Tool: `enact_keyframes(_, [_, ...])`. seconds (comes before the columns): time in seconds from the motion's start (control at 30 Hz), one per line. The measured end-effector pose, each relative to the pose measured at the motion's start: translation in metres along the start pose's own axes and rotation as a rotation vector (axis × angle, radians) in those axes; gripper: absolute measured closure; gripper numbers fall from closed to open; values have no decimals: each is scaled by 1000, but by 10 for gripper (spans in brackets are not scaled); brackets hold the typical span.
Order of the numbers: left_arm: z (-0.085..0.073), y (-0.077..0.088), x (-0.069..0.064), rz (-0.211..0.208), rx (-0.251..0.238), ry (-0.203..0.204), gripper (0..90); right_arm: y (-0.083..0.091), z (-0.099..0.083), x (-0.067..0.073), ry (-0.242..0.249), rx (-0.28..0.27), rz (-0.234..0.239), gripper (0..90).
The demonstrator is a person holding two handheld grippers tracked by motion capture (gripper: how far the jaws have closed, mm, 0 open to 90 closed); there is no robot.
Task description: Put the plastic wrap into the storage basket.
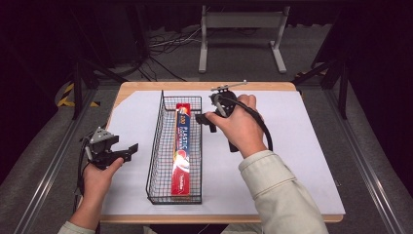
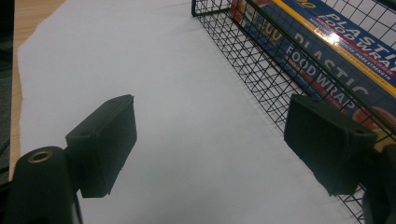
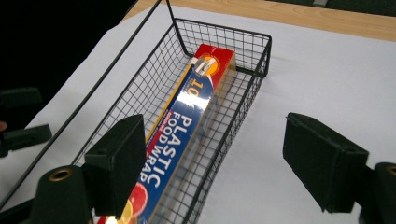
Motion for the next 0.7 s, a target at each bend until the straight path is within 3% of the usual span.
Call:
enact_keyframes(0.27, [-1,0,1,-7,10,-1,174,32,-10,-25,44,-41,27,203])
enact_keyframes(0.7, [-2,8,-7,-28,18,-29,169,59,-25,-60,88,-85,40,180])
Point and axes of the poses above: each handheld gripper's, and its own axes: y roughly backward along the jaws, z roughly out of its top, x roughly to its left, the point moved 5 cm from there along -y, roughly forward along the jaws, and after that the axes turned 2 degrees about x, right-handed, at the moved point
